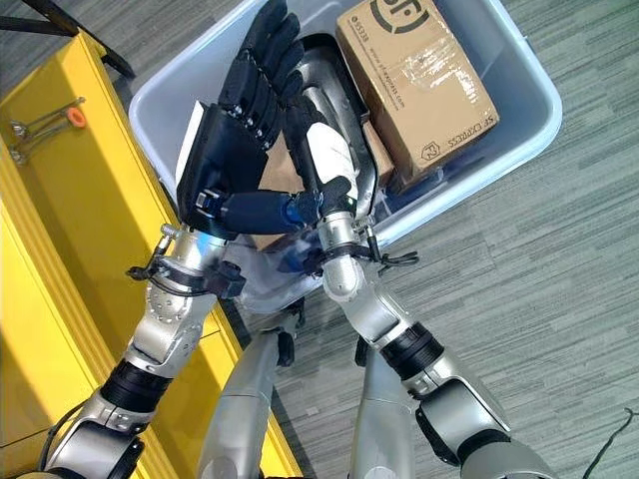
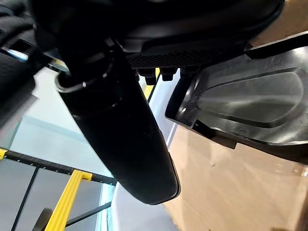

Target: Move parts from the plastic box to the shelf.

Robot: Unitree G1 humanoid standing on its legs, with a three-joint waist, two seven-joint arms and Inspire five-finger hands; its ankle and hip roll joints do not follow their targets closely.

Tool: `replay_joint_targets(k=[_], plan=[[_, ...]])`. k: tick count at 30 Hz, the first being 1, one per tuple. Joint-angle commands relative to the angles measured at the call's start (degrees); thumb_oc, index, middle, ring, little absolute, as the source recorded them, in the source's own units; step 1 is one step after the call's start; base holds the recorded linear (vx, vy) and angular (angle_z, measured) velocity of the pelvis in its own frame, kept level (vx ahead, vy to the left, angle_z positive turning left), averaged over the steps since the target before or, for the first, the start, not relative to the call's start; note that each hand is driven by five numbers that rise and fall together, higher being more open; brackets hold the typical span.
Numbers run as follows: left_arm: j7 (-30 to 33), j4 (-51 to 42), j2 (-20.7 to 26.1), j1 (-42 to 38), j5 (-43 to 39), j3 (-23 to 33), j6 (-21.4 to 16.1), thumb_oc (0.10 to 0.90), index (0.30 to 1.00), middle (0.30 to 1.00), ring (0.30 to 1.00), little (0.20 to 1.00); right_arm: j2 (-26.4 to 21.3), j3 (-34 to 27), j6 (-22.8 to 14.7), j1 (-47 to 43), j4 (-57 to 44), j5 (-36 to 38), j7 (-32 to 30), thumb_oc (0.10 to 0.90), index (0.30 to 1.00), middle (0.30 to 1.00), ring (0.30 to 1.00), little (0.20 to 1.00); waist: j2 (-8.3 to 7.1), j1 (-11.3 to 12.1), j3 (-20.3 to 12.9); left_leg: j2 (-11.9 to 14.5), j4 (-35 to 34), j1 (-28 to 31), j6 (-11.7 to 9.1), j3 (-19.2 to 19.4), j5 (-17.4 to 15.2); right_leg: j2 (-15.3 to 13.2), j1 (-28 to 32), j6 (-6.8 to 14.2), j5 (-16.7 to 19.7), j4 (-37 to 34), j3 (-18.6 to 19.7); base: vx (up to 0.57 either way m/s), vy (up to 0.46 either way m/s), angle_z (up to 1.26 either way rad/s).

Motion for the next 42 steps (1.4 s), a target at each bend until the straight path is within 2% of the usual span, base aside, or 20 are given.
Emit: replay_joint_targets(k=[1,4,7,9,16,19,20,21,23,25,28,30,31,36,39,42], plan=[[4.8,-4.38,-1.09,-7.74,5.41,-1.14,-5.44,0.9,1.0,1.0,1.0,1.0,3.77,-1.41,-5.29,-10.28,-2.36,0.18,-4.51,0.9,1.0,1.0,1.0,1.0,-0.56,0.91,-0.75,-3.26,-3.85,3.35,-0.1,4.47,-4.58,5.33,0.25,-1.44,-4.6,2.86,-1.19,0.01,0.066,-0.01],[8.61,-1.37,-2.32,-10.14,8.28,-2.01,-5.49,0.9,1.0,1.0,1.0,1.0,3.9,-2.31,-4.74,-12.13,1.65,-0.47,-7.95,0.9,1.0,1.0,1.0,1.0,-0.24,0.73,-0.75,-3.19,-3.61,1.97,-0.02,4.84,-4.43,5.49,-1.23,-1.5,-4.8,3.81,-1.07,0.01,0.088,-0.01],[10.01,-0.15,-2.44,-10.94,9.2,-2.21,-5.58,0.9,1.0,1.0,1.0,1.0,3.54,-3.04,-4.65,-12.92,3.17,-0.28,-8.92,0.9,1.0,1.0,1.0,1.0,-0.05,0.76,-0.75,-3.2,-3.31,1.23,0.04,4.86,-4.41,5.4,-2.15,-1.49,-5.06,4.82,-1.17,0.0,0.066,-0.01],[11.45,1.5,-2.92,-12.07,10.08,-2.34,-6.12,0.9,1.0,1.0,1.0,1.0,2.87,-3.81,-5.66,-14.09,5.83,-0.77,-11.04,0.9,1.0,1.0,1.0,1.0,0.22,0.77,-0.75,-3.03,-2.78,0.06,0.12,4.94,-4.47,5.24,-3.56,-1.55,-5.56,6.31,-1.19,0.0,0.079,0.0],[14.99,4.89,-4.03,-15.14,12.71,-3.27,-6.86,0.9,1.0,1.0,1.0,1.0,1.99,-4.27,-6.98,-16.93,10.33,-2.37,-9.81,0.9,1.0,1.0,1.0,1.0,0.78,0.62,-0.75,-2.86,-1.7,-1.98,0.32,5.46,-4.77,4.85,-6.28,-1.36,-6.27,8.99,-0.77,0.0,0.046,0.0],[19.44,5.65,-3.92,-15.76,18.61,-3.37,-7.09,0.9,1.0,1.0,1.0,1.0,2.25,-3.54,-5.7,-17.57,10.86,-2.52,-8.93,0.9,1.0,1.0,1.0,1.0,0.88,0.62,-0.75,-2.82,-1.52,-2.14,0.3,5.59,-4.81,4.78,-6.59,-1.32,-6.35,9.41,-0.63,0.0,0.0,0.0],[27.73,6.7,-3.1,-16.65,27.82,-3.67,-6.66,0.9,1.0,1.0,1.0,1.0,2.12,-3.25,-5.36,-18.01,11.68,-1.62,-8.07,0.9,1.0,1.0,1.0,1.0,0.85,0.68,-0.75,-2.85,-1.38,-2.3,0.21,5.46,-4.83,4.87,-6.72,-1.39,-6.43,9.64,-0.63,0.0,-0.036,0.01],[37.67,7.37,-2.0,-17.59,34.22,-3.44,-8.41,0.9,1.0,1.0,1.0,1.0,1.91,-2.89,-5.82,-18.14,12.58,-1.86,-7.89,0.9,1.0,1.0,1.0,1.0,0.81,0.85,-0.75,-2.88,-1.46,-2.25,0.14,5.31,-4.84,4.83,-6.66,-1.36,-6.51,9.68,-0.81,0.0,-0.043,0.01],[45.66,6.05,0.05,-18.21,40.65,-1.57,-7.7,0.9,1.0,1.0,1.0,1.0,1.82,-2.19,-5.7,-17.96,12.75,-2.52,-7.96,0.9,1.0,1.0,1.0,1.0,0.83,1.14,-0.75,-2.95,-1.16,-2.19,-0.05,5.19,-4.94,4.8,-6.52,-1.36,-6.72,9.7,-0.78,0.01,-0.048,0.01],[49.94,4.62,2.06,-18.57,44.77,0.43,-7.02,0.9,1.0,1.0,1.0,1.0,1.79,-1.84,-5.13,-18.0,13.15,-2.92,-7.86,0.9,1.0,1.0,1.0,1.0,0.89,1.63,-0.75,-3.16,-1.05,-1.91,-0.11,4.98,-5.1,4.67,-6.08,-1.42,-6.96,9.7,-1.08,0.01,-0.068,0.01],[52.79,2.23,5.46,-19.29,50.72,2.69,-4.2,0.9,1.0,1.0,1.0,1.0,1.34,-1.28,-4.44,-18.46,14.4,-2.94,-8.77,0.9,1.0,1.0,1.0,1.0,1.08,2.61,-0.75,-3.3,-0.8,-1.46,-0.25,4.46,-5.24,4.16,-5.33,-1.65,-7.4,10.06,-1.83,0.0,-0.082,0.04],[53.77,1.68,6.45,-19.65,52.37,3.01,-3.62,0.9,1.0,1.0,1.0,1.0,1.04,-1.1,-4.04,-18.76,14.77,-2.23,-8.91,0.9,1.0,1.0,1.0,1.0,1.09,2.88,-0.75,-3.35,-0.63,-1.26,-0.37,4.16,-5.31,3.9,-5.04,-1.69,-7.62,10.38,-2.2,0.01,-0.059,0.06],[54.73,0.31,7.44,-20.02,54.06,3.24,-2.02,0.9,1.0,1.0,1.0,1.0,0.99,-0.92,-3.6,-19.0,15.3,-2.19,-9.27,0.9,1.0,1.0,1.0,1.0,1.17,3.22,-0.75,-3.39,-0.68,-0.99,-0.46,3.93,-5.3,3.79,-4.8,-1.76,-7.83,10.69,-2.47,0.01,-0.037,0.05],[57.52,-0.79,10.37,-22.49,57.79,3.08,-0.39,0.9,1.0,1.0,1.0,1.0,0.05,-0.15,-2.24,-20.98,17.5,-1.93,-7.99,0.9,1.0,1.0,1.0,1.0,1.17,3.56,-0.75,-3.53,0.28,-0.77,-0.36,3.54,-5.78,3.26,-4.66,-2.01,-8.55,12.1,-3.11,0.01,-0.041,0.07],[56.19,-1.53,11.01,-24.04,57.26,2.23,1.23,0.9,1.0,1.0,1.0,1.0,-0.04,0.65,-1.19,-22.0,19.38,-2.24,-7.43,0.9,1.0,1.0,1.0,1.0,1.23,3.74,-0.75,-3.64,0.44,-0.57,-0.39,3.38,-5.89,3.01,-4.52,-2.0,-8.69,12.44,-3.31,0.01,-0.034,0.05],[54.85,-0.88,10.85,-25.64,54.48,1.31,1.18,0.9,1.0,1.0,1.0,1.0,0.24,1.66,-0.72,-23.38,22.28,0.32,-7.26,0.9,1.0,1.0,1.0,1.0,1.27,3.72,-0.75,-3.65,0.33,-0.3,-0.44,3.36,-5.86,3.17,-4.23,-2.08,-8.66,12.22,-3.3,0.0,-0.013,0.06]])
